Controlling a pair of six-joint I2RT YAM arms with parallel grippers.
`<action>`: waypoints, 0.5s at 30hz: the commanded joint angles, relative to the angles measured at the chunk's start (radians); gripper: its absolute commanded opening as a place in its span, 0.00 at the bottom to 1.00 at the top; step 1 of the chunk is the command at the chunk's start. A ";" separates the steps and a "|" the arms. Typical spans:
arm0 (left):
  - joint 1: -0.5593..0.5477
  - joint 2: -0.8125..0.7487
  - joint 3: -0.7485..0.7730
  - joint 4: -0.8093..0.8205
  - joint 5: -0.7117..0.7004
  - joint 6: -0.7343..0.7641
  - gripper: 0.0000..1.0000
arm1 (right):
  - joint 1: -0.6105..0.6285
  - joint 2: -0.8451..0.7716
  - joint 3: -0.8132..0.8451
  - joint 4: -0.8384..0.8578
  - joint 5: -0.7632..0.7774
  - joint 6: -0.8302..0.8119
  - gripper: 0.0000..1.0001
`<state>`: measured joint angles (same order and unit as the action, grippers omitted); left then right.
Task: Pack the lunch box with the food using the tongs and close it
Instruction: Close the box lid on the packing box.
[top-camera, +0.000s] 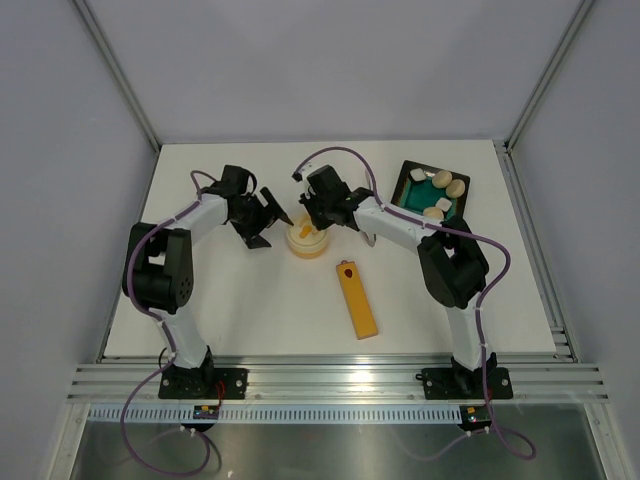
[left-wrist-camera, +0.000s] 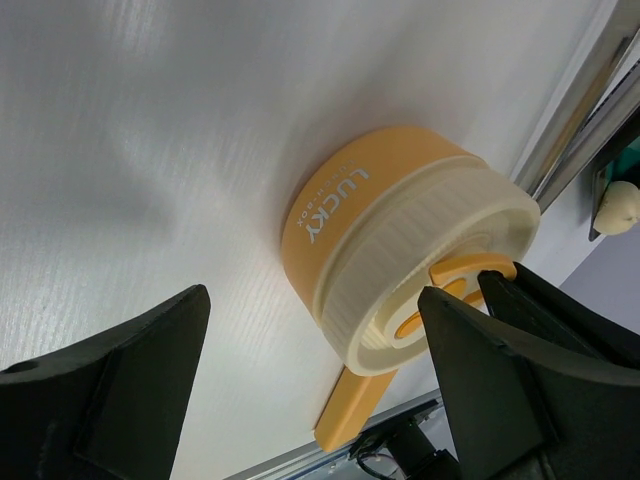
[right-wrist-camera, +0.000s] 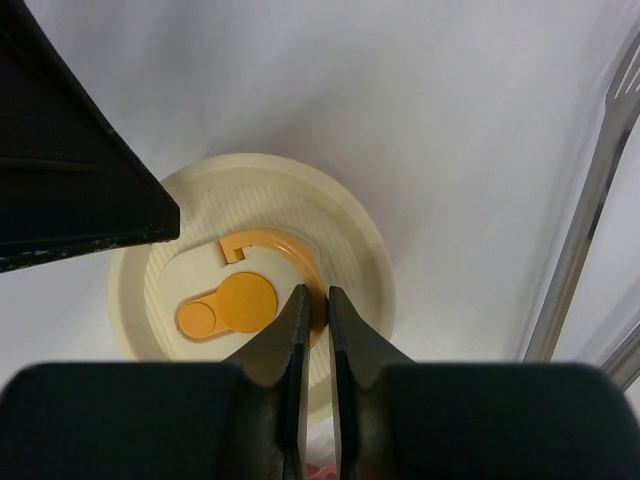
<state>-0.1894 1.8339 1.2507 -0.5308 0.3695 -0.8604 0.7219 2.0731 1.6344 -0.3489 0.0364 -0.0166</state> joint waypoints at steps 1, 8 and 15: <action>-0.004 -0.053 0.024 0.003 0.003 0.021 0.90 | 0.013 -0.045 -0.016 0.021 0.000 0.038 0.13; -0.013 -0.050 0.013 0.006 0.014 0.029 0.90 | 0.011 -0.019 0.010 -0.001 -0.006 0.041 0.13; -0.016 -0.047 -0.008 0.012 0.013 0.038 0.86 | 0.011 -0.002 0.031 -0.019 -0.003 0.064 0.13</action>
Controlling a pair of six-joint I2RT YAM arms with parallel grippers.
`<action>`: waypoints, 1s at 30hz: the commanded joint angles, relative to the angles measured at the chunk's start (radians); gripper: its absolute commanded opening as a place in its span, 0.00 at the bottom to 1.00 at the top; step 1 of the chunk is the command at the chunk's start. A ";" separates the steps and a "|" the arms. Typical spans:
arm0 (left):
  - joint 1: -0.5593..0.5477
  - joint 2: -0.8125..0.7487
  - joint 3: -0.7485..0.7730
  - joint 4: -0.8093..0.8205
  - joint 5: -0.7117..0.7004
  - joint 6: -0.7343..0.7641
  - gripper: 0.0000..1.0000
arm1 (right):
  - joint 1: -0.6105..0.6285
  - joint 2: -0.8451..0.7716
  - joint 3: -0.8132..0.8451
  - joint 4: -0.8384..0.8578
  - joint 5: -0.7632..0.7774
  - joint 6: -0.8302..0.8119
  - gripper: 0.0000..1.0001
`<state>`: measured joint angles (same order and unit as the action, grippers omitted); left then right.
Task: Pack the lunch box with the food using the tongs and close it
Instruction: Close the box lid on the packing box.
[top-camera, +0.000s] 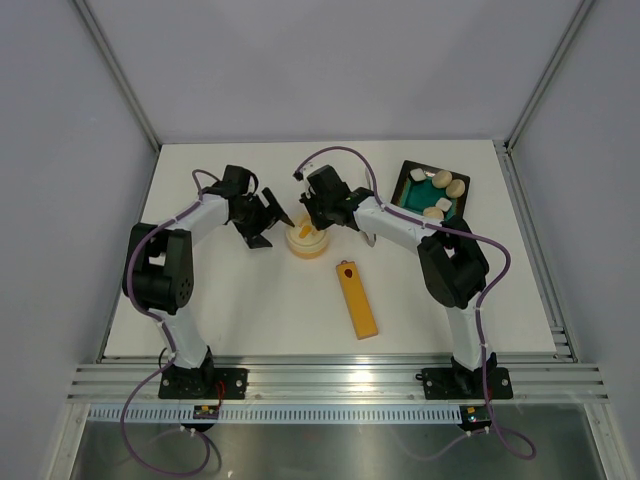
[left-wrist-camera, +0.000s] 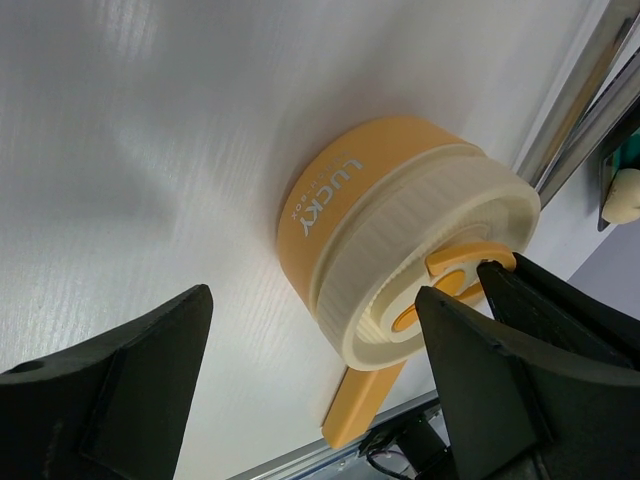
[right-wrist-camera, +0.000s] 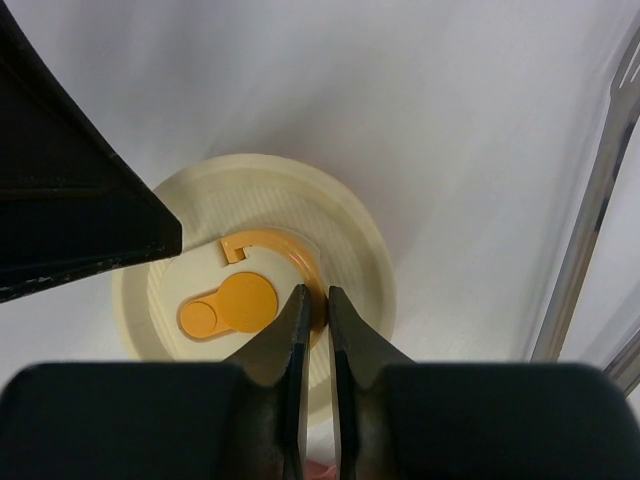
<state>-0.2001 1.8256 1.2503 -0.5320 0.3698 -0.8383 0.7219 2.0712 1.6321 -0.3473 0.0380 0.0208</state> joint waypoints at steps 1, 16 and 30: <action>-0.005 -0.040 -0.012 0.017 0.011 0.016 0.86 | 0.013 -0.002 0.034 -0.021 -0.001 0.030 0.13; -0.007 -0.109 -0.063 0.000 -0.026 0.084 0.77 | 0.013 -0.002 0.023 -0.027 0.020 0.062 0.13; -0.044 -0.103 -0.052 0.009 -0.022 0.100 0.48 | 0.011 -0.008 0.020 -0.032 0.026 0.073 0.13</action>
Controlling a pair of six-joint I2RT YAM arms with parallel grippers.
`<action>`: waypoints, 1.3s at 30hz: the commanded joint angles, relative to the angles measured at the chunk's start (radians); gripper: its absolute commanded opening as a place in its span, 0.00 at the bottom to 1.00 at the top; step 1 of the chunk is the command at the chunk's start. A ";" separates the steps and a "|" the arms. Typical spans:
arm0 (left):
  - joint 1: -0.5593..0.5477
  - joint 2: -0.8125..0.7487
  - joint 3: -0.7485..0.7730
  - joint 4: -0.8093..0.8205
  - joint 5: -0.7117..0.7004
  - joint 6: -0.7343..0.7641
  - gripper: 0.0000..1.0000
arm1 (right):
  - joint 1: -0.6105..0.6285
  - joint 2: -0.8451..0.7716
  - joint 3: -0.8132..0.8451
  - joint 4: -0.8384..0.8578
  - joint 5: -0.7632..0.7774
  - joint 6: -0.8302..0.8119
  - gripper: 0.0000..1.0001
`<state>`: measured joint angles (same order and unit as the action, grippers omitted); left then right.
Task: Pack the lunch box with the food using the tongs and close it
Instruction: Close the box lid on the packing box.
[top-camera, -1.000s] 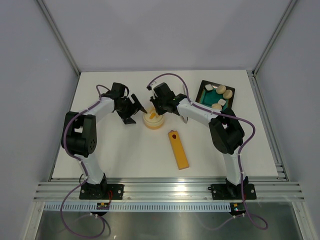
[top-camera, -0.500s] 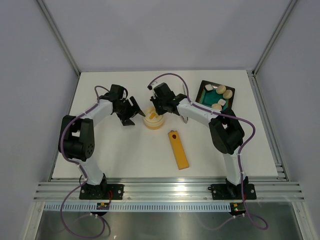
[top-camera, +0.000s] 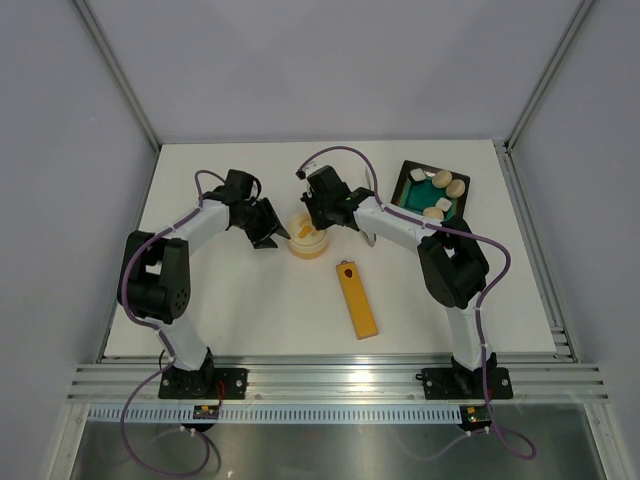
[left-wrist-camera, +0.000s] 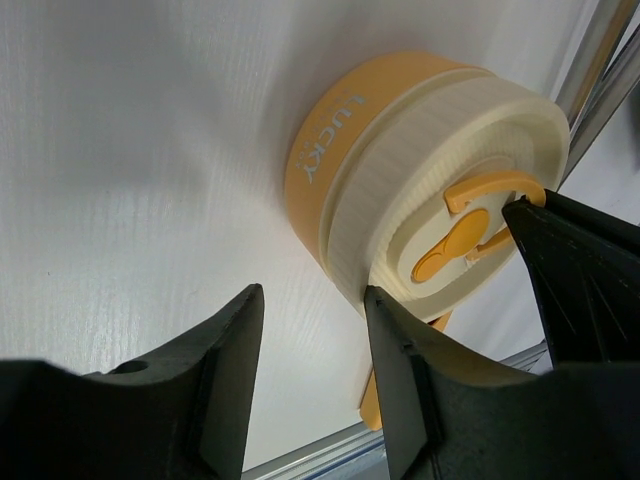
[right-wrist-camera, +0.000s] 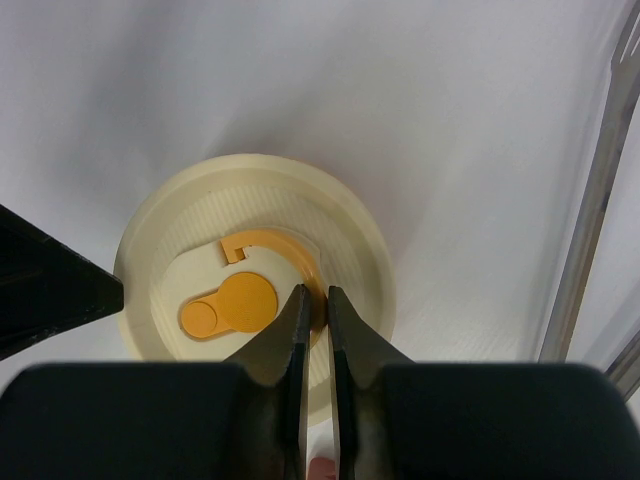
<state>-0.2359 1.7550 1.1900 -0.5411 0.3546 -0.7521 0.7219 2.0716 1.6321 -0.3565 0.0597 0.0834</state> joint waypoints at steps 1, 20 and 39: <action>-0.011 -0.028 0.014 0.018 -0.008 0.014 0.48 | 0.013 -0.008 0.018 -0.022 0.005 0.010 0.13; -0.034 0.026 0.057 0.026 -0.023 0.003 0.41 | 0.013 -0.022 0.006 -0.019 -0.006 0.018 0.13; -0.040 0.047 0.077 0.020 -0.022 0.000 0.22 | 0.013 -0.059 0.051 -0.073 0.061 0.049 0.37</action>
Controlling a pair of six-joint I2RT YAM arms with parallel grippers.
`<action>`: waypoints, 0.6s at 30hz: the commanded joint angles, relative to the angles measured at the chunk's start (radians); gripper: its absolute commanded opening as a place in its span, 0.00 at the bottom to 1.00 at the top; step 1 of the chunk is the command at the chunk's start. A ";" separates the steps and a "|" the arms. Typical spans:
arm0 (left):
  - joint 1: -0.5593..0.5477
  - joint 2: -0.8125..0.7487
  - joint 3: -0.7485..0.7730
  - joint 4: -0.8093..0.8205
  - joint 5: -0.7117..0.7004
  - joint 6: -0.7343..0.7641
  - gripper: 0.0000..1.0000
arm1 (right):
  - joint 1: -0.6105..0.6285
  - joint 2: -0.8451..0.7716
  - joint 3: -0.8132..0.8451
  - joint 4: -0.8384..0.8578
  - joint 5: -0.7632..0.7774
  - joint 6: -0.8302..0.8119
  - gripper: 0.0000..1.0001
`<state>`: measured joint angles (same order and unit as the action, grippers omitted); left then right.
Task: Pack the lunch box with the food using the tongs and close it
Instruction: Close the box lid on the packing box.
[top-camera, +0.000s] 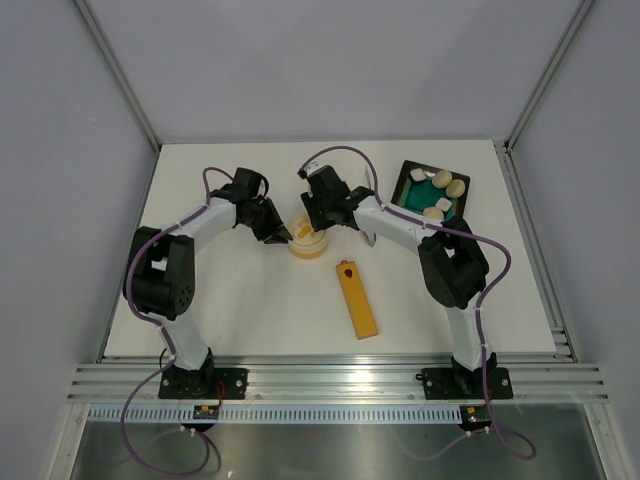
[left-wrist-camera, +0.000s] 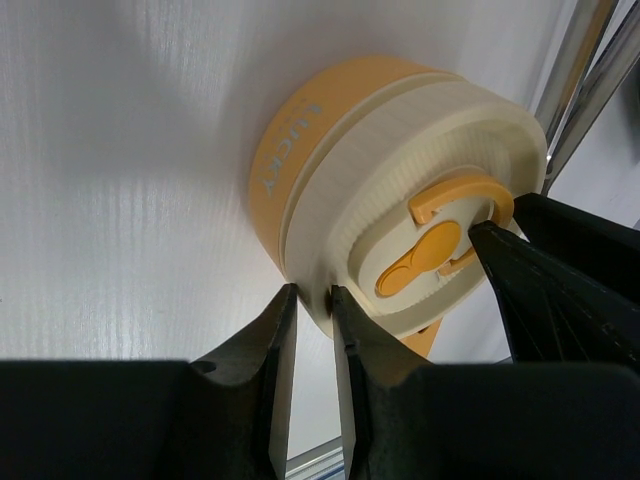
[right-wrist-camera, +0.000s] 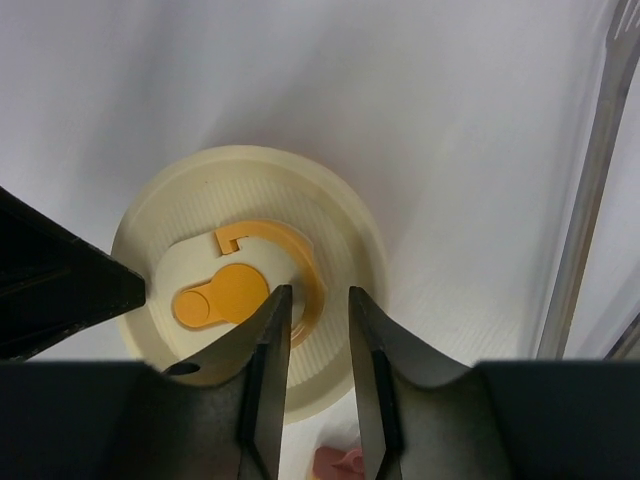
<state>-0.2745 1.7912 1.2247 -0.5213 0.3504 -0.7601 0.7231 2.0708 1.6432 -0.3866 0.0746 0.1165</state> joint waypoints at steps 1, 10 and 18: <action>-0.003 0.011 0.044 -0.002 -0.018 0.010 0.22 | 0.010 -0.061 0.044 -0.046 0.054 0.017 0.39; -0.005 0.011 0.064 -0.016 -0.021 0.016 0.22 | -0.033 -0.138 0.001 -0.011 0.090 0.092 0.43; -0.006 0.019 0.076 -0.022 -0.019 0.018 0.22 | -0.062 -0.084 0.024 -0.072 0.056 0.141 0.42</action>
<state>-0.2749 1.8034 1.2568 -0.5468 0.3397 -0.7563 0.6693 1.9820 1.6432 -0.4324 0.1307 0.2222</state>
